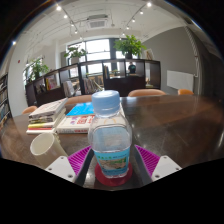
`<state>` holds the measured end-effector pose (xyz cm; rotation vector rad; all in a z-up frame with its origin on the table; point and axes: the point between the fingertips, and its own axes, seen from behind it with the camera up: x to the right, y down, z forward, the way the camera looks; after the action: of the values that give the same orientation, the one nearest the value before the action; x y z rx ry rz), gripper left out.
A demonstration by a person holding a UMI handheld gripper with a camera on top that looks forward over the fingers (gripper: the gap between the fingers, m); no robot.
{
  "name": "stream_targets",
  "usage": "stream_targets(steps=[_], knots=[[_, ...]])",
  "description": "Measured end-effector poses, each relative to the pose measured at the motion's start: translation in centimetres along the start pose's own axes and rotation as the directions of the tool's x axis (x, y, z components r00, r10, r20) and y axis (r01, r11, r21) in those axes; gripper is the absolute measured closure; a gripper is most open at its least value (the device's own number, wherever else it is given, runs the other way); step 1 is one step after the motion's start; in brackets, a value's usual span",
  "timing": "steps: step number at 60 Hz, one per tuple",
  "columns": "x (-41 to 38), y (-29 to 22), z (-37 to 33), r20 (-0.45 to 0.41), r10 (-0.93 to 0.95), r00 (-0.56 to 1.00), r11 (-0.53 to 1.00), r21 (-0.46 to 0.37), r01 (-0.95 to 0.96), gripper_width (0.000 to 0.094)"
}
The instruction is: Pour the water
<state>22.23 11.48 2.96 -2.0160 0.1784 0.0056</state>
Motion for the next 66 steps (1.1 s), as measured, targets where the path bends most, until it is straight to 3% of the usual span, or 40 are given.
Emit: stream_targets(steps=[11, 19, 25, 37, 47, 56, 66], knots=[[0.0, 4.9, -5.9, -0.069, -0.034, 0.997, 0.994, -0.105, 0.027, 0.0111], [-3.2, 9.1, -11.9, -0.068, -0.044, 0.997, 0.975, -0.221, 0.028, 0.0103], [-7.4, 9.9, -15.6, -0.044, -0.033, 0.998, 0.968, -0.25, 0.021, 0.0091], [-15.2, 5.5, -21.2, 0.02, -0.038, 0.999, 0.973, -0.227, 0.041, 0.0085], [-19.2, 1.0, -23.5, 0.058, -0.072, 0.996, 0.984, -0.159, 0.08, 0.0086], [-20.4, -3.1, -24.9, 0.055, -0.11, 0.992, 0.989, -0.09, 0.114, 0.0081], [-20.5, -5.2, -26.2, 0.038, -0.106, 0.994, 0.992, -0.065, 0.108, 0.0083]])
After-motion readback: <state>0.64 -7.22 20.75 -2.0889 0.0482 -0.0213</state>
